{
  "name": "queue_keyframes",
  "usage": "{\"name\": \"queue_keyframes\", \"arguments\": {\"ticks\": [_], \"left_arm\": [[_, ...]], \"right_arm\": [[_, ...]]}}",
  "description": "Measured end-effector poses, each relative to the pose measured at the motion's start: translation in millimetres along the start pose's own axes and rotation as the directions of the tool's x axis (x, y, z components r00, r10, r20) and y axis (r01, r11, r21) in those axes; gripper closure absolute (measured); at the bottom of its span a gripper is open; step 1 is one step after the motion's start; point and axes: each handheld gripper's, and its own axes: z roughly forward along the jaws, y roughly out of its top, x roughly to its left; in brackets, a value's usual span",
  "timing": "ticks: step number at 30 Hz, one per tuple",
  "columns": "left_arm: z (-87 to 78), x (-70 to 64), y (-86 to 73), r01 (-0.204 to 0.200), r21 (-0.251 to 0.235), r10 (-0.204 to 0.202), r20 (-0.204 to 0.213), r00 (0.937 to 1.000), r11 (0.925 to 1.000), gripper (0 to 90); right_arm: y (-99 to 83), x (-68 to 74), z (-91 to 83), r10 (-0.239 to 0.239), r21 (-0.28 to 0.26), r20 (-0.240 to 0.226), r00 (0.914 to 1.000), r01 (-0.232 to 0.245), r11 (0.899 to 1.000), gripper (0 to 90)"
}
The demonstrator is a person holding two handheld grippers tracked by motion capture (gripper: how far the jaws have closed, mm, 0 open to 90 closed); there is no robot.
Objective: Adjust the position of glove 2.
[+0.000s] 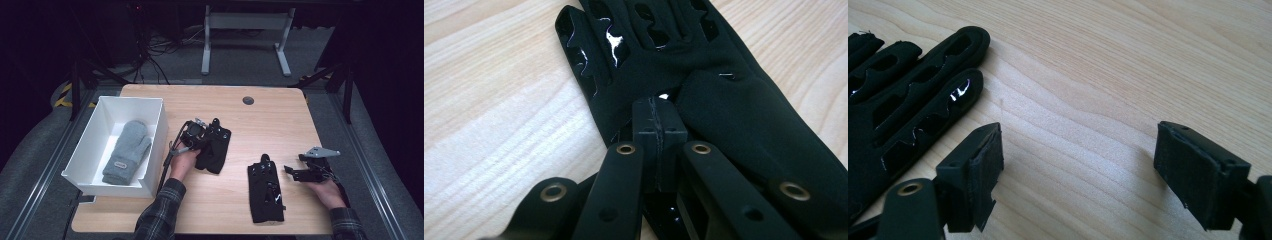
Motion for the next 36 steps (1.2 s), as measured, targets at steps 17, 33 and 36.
{"name": "queue_keyframes", "arguments": {"ticks": [17,33,36], "left_arm": [[-16.2,-36.4,-23.9,-0.093,0.044,0.088,0.120,0.9889,0.9947,90.0],[-38.8,-59.9,-55.0,-0.178,0.082,0.153,0.240,0.9585,0.9807,90.0],[-42.2,-66.1,-61.3,-0.199,0.083,0.170,0.269,0.9480,0.9765,90.0]], "right_arm": [[0.0,0.0,0.0,-0.001,0.000,0.000,1.0000,0.001,1.000,20.4],[0.0,0.1,0.0,-0.001,0.000,0.001,1.0000,0.001,1.000,20.4],[0.0,0.2,0.0,-0.001,0.000,0.001,1.0000,0.001,1.000,20.3]]}}
